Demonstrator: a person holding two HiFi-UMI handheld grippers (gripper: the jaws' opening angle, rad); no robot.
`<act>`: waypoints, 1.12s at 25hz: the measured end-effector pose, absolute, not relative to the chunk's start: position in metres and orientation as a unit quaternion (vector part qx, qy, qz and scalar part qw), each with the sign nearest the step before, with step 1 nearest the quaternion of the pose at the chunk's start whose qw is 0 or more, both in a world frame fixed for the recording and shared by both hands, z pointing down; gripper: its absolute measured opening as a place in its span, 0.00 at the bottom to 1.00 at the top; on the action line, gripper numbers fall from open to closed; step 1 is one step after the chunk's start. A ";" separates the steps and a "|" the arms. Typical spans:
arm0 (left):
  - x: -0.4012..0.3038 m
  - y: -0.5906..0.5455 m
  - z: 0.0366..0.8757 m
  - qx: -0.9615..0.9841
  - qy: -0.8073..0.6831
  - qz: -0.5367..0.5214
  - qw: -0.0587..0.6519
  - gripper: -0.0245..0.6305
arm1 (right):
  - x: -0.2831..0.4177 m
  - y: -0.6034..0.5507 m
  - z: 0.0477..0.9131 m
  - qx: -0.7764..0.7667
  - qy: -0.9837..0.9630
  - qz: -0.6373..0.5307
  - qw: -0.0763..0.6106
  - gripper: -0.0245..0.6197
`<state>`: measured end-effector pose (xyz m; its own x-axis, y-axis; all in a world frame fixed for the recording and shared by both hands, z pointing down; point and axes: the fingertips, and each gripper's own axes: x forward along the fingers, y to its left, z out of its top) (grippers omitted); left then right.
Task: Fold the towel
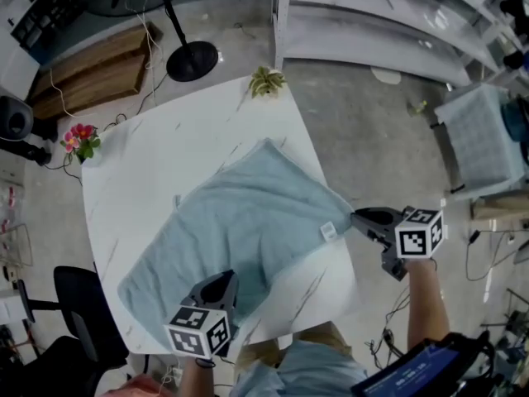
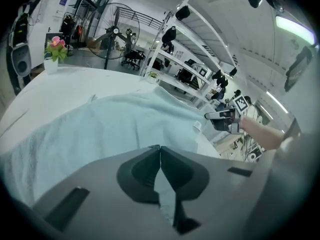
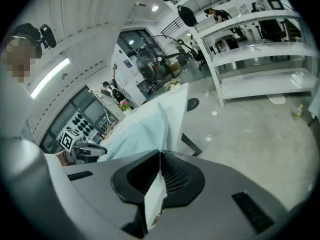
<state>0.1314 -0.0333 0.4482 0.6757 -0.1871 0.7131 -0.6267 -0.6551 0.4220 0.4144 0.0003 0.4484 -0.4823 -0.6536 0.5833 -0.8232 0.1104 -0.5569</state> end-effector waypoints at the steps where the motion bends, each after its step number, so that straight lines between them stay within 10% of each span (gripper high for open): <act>1: 0.136 -0.030 0.450 0.850 -0.233 0.328 0.339 0.05 | 0.421 0.005 0.453 0.503 -0.735 0.445 0.095 0.08; 16: 0.225 0.019 0.443 0.867 -0.170 0.325 0.337 0.05 | 0.427 -0.082 0.383 0.513 -0.804 0.257 0.152 0.14; 28: 0.274 0.000 0.476 0.853 -0.213 0.373 0.296 0.05 | 0.344 -0.200 0.439 0.370 -0.864 0.075 0.332 0.10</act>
<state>0.2737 -0.0004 0.4757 0.6301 -0.1423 0.7633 -0.5849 -0.7336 0.3460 0.3438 -0.2005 0.4387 -0.5057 -0.5908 0.6286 -0.6901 0.7143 0.1163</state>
